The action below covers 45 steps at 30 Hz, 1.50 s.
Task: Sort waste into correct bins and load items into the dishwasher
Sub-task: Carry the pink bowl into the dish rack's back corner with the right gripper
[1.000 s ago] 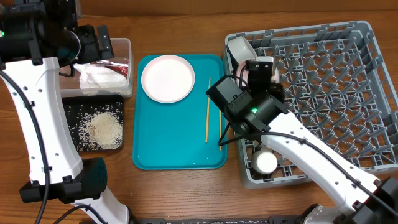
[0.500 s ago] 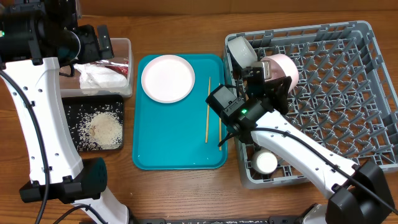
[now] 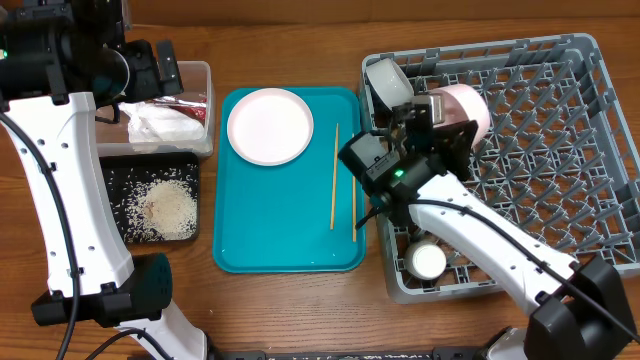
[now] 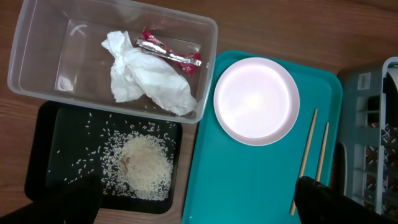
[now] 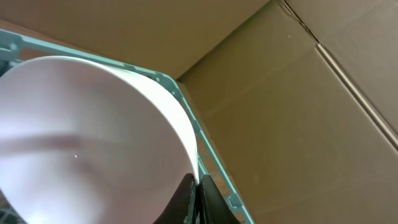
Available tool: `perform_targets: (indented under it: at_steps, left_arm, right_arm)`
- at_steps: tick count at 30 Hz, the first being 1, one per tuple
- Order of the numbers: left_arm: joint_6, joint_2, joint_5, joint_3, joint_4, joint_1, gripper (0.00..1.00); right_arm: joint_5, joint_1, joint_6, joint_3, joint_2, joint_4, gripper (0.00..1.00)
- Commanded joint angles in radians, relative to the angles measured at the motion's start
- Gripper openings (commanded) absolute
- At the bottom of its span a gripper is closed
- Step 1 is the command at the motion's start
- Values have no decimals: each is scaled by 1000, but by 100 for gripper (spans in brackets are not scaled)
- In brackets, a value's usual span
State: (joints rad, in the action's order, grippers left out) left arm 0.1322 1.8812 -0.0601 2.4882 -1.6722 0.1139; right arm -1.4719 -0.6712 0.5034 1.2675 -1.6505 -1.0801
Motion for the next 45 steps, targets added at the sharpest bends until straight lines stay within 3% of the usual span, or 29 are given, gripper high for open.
perform_targets:
  at_steps: [1,20,23,30,40,45]
  left_arm:
    - [3,-5,-8,13,2,4,100]
    - [3,-5,-8,13,2,4,100]
    - [3,-5,-8,13,2,4,100]
    - [3,-5,-8,13,2,4,100]
    - [3,-5,-8,13,2,4,100]
    - [3,-5,-8,13,2,4,100]
  right_arm:
    - [-31,7,-15,0,3,5,4]
    - [-8,11,-48,0,3,5,4]
    - [-8,11,-88,0,3,11,4]
    - [98,11,-435,0,3,225,4]
    - [199,11,-474,-6,-8,243,4]
    - [161,11,-473,-6,-122,249,4]
